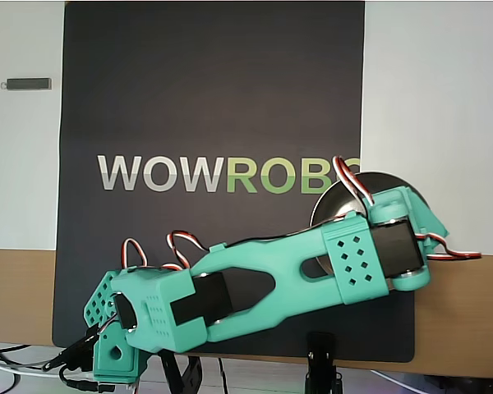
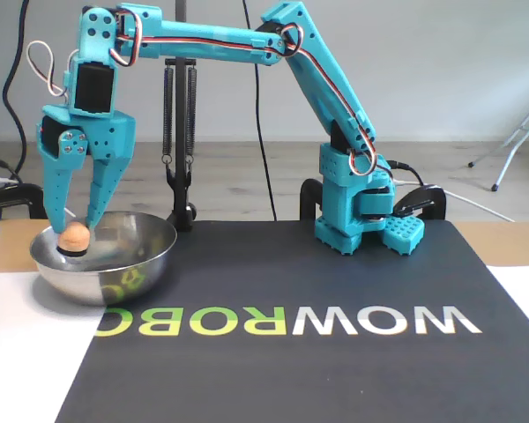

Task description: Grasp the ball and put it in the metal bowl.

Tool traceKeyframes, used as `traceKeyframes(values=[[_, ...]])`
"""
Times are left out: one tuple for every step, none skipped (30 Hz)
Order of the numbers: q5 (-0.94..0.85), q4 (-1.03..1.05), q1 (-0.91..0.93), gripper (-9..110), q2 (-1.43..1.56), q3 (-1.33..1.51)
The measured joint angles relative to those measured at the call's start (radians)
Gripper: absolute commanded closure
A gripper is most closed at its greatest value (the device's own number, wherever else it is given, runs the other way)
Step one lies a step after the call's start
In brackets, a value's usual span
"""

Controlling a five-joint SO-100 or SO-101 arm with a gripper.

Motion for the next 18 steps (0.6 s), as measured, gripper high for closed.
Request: traceKeyframes(values=[[0.000, 0.000, 0.000, 60, 0.000, 0.000], [0.000, 0.000, 0.000, 60, 0.000, 0.000], [0.000, 0.000, 0.000, 60, 0.000, 0.000], [0.000, 0.000, 0.000, 60, 0.000, 0.000], [0.000, 0.000, 0.000, 60, 0.000, 0.000], [0.000, 0.000, 0.000, 60, 0.000, 0.000], [0.000, 0.000, 0.000, 60, 0.000, 0.000], [0.000, 0.000, 0.000, 60, 0.000, 0.000], [0.000, 0.000, 0.000, 58, 0.000, 0.000], [0.000, 0.000, 0.000, 54, 0.000, 0.000], [0.000, 0.000, 0.000, 48, 0.000, 0.000], [0.000, 0.000, 0.000, 44, 0.000, 0.000], [0.000, 0.000, 0.000, 40, 0.000, 0.000], [0.000, 0.002, 0.000, 38, 0.000, 0.000], [0.000, 0.005, 0.000, 36, 0.000, 0.000], [-0.003, 0.012, 0.000, 36, 0.000, 0.000], [-0.003, 0.015, 0.000, 36, 0.000, 0.000], [-0.003, 0.020, 0.000, 36, 0.000, 0.000]])
